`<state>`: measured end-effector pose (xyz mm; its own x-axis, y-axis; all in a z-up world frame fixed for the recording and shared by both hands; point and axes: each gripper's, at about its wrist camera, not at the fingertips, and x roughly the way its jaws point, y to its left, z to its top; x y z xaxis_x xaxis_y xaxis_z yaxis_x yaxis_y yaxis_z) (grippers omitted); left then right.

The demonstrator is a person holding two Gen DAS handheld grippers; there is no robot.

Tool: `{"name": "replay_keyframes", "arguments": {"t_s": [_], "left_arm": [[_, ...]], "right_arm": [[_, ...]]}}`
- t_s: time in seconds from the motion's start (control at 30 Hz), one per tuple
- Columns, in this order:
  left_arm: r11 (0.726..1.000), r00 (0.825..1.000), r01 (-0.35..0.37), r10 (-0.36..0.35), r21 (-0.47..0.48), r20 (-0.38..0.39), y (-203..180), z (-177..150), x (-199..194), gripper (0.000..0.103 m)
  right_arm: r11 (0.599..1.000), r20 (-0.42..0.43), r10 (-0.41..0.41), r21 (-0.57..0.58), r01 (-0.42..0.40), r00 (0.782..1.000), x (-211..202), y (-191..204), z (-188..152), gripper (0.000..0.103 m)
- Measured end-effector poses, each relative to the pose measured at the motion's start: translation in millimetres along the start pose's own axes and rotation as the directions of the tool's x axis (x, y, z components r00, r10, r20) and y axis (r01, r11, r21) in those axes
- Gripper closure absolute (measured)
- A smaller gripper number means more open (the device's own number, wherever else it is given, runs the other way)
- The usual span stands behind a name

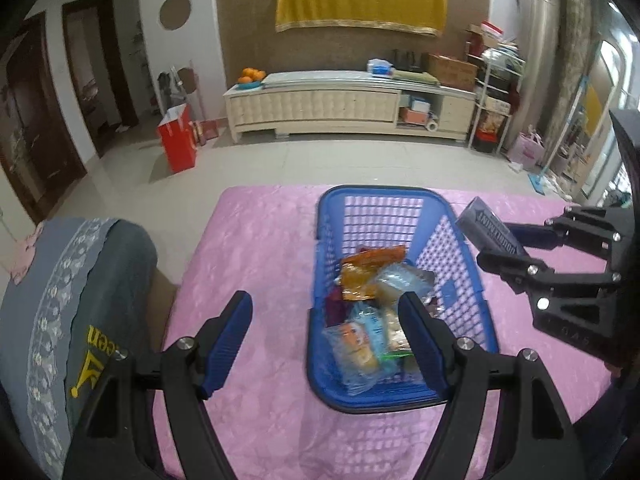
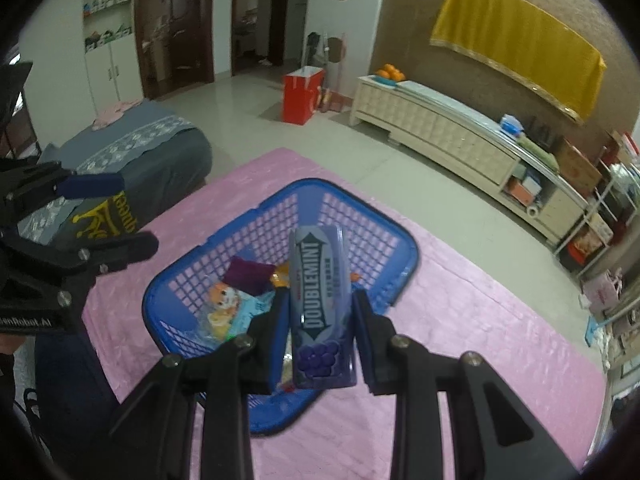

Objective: Organize snacks
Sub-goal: 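Carry the gum pack over the basket with the right gripper, then drop the gum pack into the basket by opening the right gripper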

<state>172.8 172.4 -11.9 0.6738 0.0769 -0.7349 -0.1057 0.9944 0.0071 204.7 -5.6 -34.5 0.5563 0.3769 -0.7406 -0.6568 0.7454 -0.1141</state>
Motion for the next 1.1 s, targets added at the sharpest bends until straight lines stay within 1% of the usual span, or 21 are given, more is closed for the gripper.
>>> {"name": "replay_keyframes", "arguments": {"t_s": [0.17,0.43,0.63,0.83,1.0,1.1], "left_arm": [[1.000,1.000,-0.014,0.013,-0.028,-0.016,17,-6,10,0.030],[0.998,0.999,-0.002,-0.001,-0.059,-0.044,34,-15,29,0.030],[0.997,0.997,0.009,-0.015,-0.080,-0.074,42,-17,49,0.030],[0.997,0.996,0.020,-0.026,-0.075,-0.087,39,-18,61,0.029],[0.996,0.995,0.028,-0.036,-0.088,-0.095,40,-20,67,0.029],[0.996,0.994,0.025,-0.034,-0.088,-0.106,38,-19,71,0.029]], "right_arm": [[0.999,-0.026,0.037,-0.014,-0.038,0.999,25,15,9,0.068],[0.997,-0.090,0.069,-0.021,-0.071,0.994,58,30,13,0.068],[0.996,-0.152,0.084,0.006,-0.085,0.985,87,29,11,0.068],[0.997,-0.208,0.079,0.018,-0.077,0.975,111,29,10,0.068],[0.995,-0.226,0.101,0.028,-0.097,0.969,118,29,9,0.068],[0.996,-0.234,0.092,0.040,-0.085,0.968,120,28,8,0.068]]}}
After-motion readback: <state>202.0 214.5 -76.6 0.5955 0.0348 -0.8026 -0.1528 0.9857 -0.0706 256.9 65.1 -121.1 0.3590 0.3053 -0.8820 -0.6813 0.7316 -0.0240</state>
